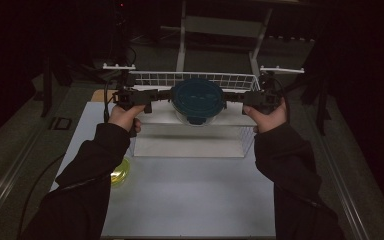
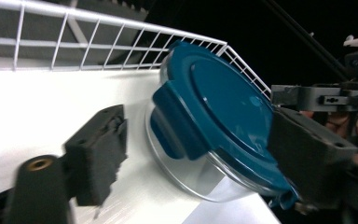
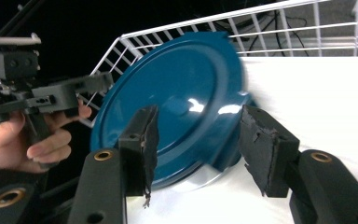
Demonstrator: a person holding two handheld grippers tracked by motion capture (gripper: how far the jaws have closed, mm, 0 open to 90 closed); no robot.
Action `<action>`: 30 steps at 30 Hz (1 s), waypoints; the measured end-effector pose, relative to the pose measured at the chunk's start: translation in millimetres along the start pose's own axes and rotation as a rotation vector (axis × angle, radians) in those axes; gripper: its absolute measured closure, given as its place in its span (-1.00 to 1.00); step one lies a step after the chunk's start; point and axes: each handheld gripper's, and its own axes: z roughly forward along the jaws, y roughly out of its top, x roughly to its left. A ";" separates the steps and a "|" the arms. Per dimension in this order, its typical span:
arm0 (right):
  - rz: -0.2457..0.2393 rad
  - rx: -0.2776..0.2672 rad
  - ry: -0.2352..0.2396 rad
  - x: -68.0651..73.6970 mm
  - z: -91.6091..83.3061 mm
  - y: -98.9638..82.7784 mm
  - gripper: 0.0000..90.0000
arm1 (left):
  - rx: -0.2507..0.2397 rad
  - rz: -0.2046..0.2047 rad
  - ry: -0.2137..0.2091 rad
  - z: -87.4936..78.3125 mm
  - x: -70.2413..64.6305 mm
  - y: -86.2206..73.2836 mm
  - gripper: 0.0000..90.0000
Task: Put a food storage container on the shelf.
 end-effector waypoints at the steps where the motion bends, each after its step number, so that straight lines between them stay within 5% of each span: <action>1: -0.017 -0.003 -0.001 3.2 -1.3 -2.0 0.05 | -0.001 0.022 0.003 -1.6 -2.6 -1.6 -0.67; 8: -0.110 0.009 0.033 25.9 -5.6 -22.5 0.07 | 0.024 0.108 -0.014 -8.7 -16.1 -16.7 -0.76; 9: -0.130 0.011 0.051 32.9 -6.3 -30.9 0.11 | 0.036 0.125 -0.014 -9.4 -18.4 -19.3 -0.94; 12: -0.145 0.016 0.074 39.3 -6.7 -38.9 0.19 | 0.036 0.149 -0.016 -12.9 -24.8 -26.9 -0.98; 16: -0.168 0.037 0.109 48.8 -5.9 -49.4 0.36 | 0.005 0.173 0.000 -20.2 -31.1 -36.0 -0.99; 18: -0.200 0.062 0.135 58.5 -0.4 -60.5 0.71 | 0.004 0.178 -0.002 -22.6 -32.7 -40.8 -0.99; 22: -0.215 0.082 0.128 61.7 5.5 -67.3 0.98 | -0.003 0.201 0.002 -25.7 -36.7 -53.6 -0.99; 30: -0.187 0.098 0.080 53.0 26.1 -71.0 0.99 | -0.010 0.268 0.061 -31.8 -42.5 -78.6 -0.99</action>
